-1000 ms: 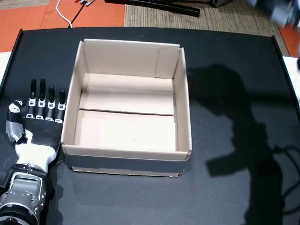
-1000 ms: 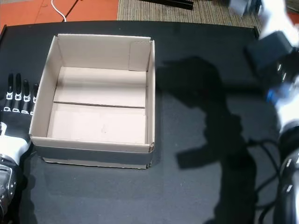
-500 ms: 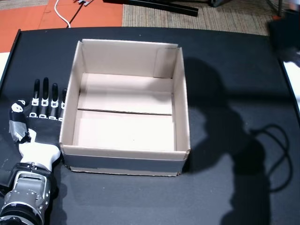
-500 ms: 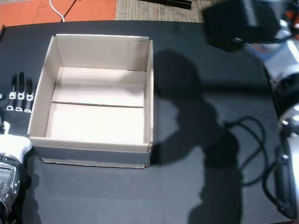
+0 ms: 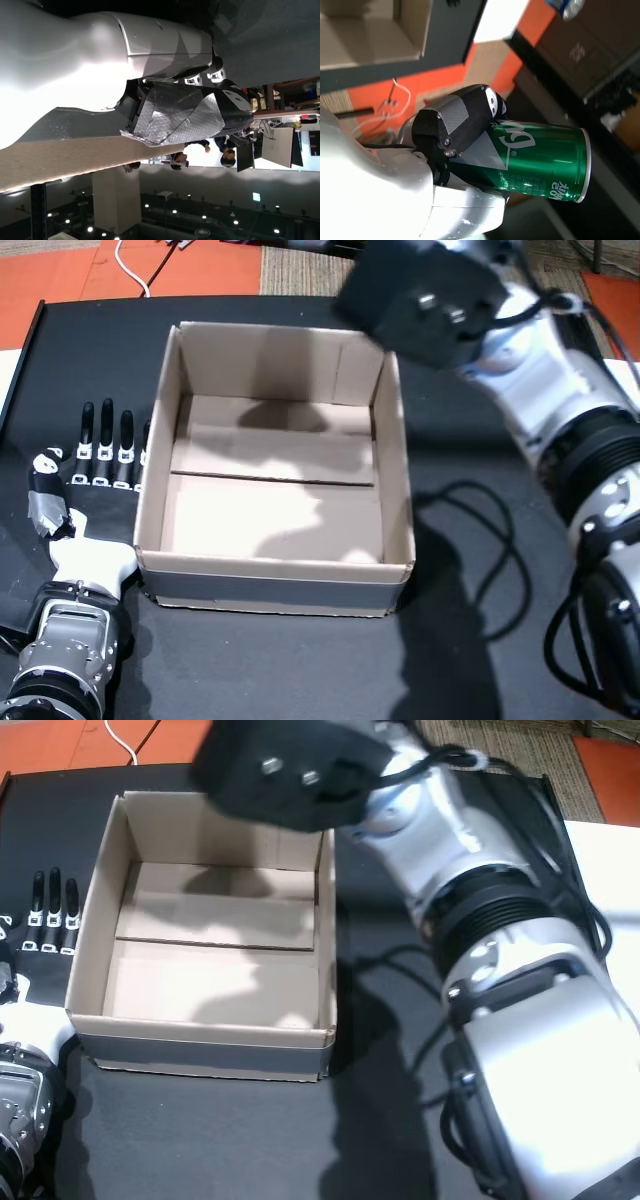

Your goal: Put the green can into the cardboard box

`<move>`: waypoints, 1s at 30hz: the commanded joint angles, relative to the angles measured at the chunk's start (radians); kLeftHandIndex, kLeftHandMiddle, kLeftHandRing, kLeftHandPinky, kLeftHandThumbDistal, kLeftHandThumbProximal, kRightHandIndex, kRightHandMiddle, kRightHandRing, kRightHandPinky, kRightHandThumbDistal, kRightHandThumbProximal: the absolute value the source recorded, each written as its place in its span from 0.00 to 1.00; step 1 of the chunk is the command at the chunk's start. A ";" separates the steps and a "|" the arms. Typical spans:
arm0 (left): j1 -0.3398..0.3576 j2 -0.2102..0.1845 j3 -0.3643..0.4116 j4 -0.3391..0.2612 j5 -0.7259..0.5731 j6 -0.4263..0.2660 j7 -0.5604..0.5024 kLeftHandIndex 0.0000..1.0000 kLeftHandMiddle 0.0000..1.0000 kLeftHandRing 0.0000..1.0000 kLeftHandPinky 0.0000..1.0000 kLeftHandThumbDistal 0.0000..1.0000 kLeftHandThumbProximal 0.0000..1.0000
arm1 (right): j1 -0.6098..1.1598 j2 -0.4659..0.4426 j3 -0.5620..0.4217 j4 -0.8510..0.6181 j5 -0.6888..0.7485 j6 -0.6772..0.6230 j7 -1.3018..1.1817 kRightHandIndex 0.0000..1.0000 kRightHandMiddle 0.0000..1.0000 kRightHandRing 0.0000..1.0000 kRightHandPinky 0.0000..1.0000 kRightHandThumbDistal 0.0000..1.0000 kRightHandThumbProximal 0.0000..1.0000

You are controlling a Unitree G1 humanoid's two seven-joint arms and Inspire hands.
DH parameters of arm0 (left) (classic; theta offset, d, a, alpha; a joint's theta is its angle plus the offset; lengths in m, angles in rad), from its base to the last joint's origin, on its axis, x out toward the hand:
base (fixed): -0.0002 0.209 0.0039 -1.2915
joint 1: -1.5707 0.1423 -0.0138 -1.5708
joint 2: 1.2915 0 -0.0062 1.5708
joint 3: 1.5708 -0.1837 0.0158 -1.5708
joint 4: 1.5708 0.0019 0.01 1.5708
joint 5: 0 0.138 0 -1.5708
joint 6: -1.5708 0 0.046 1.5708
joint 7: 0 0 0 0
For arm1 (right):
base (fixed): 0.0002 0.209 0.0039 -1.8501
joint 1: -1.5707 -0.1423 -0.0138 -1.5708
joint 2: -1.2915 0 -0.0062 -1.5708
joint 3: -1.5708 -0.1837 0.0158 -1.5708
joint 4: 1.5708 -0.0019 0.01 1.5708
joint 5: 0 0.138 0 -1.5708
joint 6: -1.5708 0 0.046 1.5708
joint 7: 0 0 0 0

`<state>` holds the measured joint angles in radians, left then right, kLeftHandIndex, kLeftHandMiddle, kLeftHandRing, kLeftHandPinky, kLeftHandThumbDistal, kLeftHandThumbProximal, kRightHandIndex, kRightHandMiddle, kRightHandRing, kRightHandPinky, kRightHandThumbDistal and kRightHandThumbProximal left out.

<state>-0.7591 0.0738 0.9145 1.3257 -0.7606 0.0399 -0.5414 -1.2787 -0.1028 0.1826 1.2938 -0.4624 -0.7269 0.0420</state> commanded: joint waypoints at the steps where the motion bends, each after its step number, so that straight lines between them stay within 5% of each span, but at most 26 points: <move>1: 0.041 -0.008 0.003 0.018 0.000 0.005 0.028 0.44 0.47 0.60 0.74 0.00 0.82 | 0.006 -0.031 0.004 -0.011 0.021 0.017 0.042 0.11 0.09 0.18 0.35 0.23 0.00; 5: 0.047 -0.005 -0.004 0.018 0.007 0.005 0.009 0.46 0.49 0.61 0.77 0.00 0.87 | -0.002 -0.064 0.027 0.004 0.020 0.106 0.238 0.24 0.22 0.28 0.39 0.19 0.00; 11: 0.046 -0.009 -0.002 0.018 0.005 -0.002 0.024 0.45 0.47 0.57 0.72 0.00 0.81 | -0.066 -0.074 0.048 0.030 0.050 0.427 0.667 0.15 0.18 0.28 0.36 0.36 0.00; 16: 0.045 -0.010 0.002 0.019 0.001 0.001 0.019 0.43 0.44 0.55 0.68 0.00 0.78 | -0.062 -0.070 0.051 0.034 0.056 0.534 0.816 0.09 0.11 0.20 0.36 0.43 0.00; 21: 0.042 -0.014 0.007 0.017 -0.007 0.001 0.002 0.45 0.46 0.58 0.71 0.00 0.76 | -0.037 -0.057 0.068 0.035 0.045 0.570 0.836 0.09 0.15 0.25 0.33 0.47 0.00; 30: 0.033 -0.025 0.007 0.015 -0.012 -0.012 0.027 0.43 0.45 0.57 0.70 0.00 0.76 | -0.004 -0.039 0.081 0.032 0.045 0.528 0.785 0.13 0.15 0.24 0.32 0.36 0.00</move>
<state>-0.7545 0.0655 0.9188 1.3235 -0.7742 0.0346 -0.5502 -1.2843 -0.1455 0.2647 1.3324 -0.4312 -0.1772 0.8352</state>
